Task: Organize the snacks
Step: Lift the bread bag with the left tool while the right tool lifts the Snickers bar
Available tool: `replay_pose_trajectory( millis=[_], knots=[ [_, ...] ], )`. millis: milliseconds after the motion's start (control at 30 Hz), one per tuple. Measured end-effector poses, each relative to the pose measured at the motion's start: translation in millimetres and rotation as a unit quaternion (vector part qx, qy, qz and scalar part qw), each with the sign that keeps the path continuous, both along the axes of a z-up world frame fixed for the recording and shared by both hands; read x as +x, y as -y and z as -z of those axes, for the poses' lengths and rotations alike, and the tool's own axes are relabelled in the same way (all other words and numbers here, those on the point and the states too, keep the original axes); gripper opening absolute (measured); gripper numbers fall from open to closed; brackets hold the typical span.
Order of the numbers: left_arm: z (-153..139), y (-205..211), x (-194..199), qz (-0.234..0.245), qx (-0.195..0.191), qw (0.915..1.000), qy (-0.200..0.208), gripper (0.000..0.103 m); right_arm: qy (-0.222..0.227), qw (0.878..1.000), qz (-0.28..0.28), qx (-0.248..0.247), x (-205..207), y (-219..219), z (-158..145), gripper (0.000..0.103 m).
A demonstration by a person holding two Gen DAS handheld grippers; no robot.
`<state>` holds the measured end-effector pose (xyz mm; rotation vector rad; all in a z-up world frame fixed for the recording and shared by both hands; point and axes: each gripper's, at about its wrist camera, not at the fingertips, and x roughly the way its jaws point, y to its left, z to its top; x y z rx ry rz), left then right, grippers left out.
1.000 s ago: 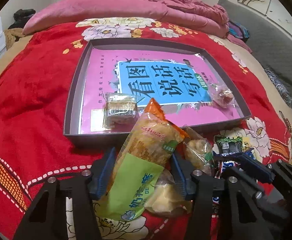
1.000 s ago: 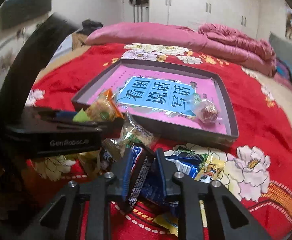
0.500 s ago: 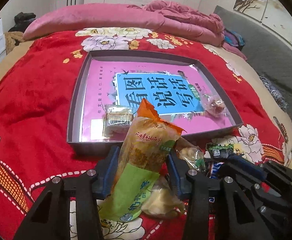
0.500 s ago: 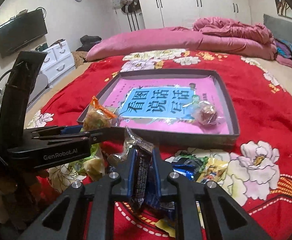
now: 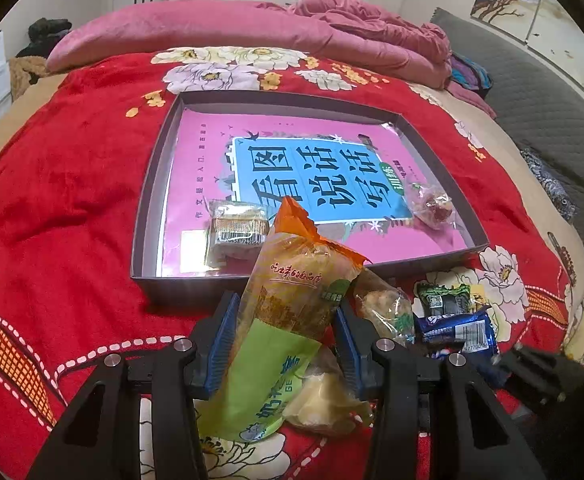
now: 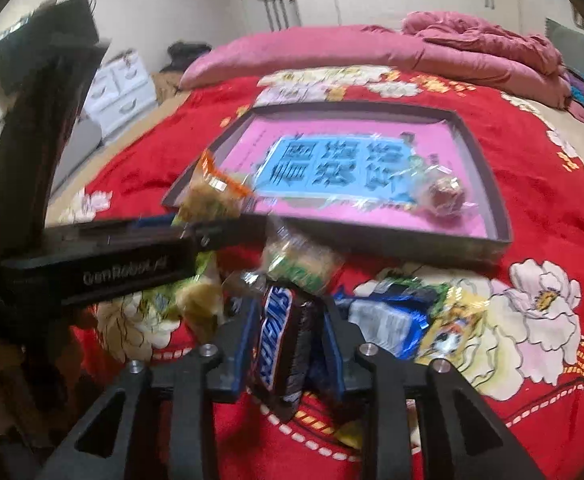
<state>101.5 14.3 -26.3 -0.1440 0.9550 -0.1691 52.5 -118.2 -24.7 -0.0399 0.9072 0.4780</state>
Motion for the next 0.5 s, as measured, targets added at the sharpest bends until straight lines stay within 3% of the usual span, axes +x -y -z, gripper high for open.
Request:
replay_pose_trajectory(
  millis=[200, 500],
  knots=[
    [1, 0, 0, -0.001, -0.001, 1.0000, -0.002, 0.048, 0.014, 0.995, -0.041, -0.087, -13, -30, 14, 0.031],
    [-8, -4, -4, -0.003, -0.014, 0.9997, 0.020, 0.047, 0.037, 0.999, 0.001, 0.025, -10, 12, -16, 0.030]
  ],
)
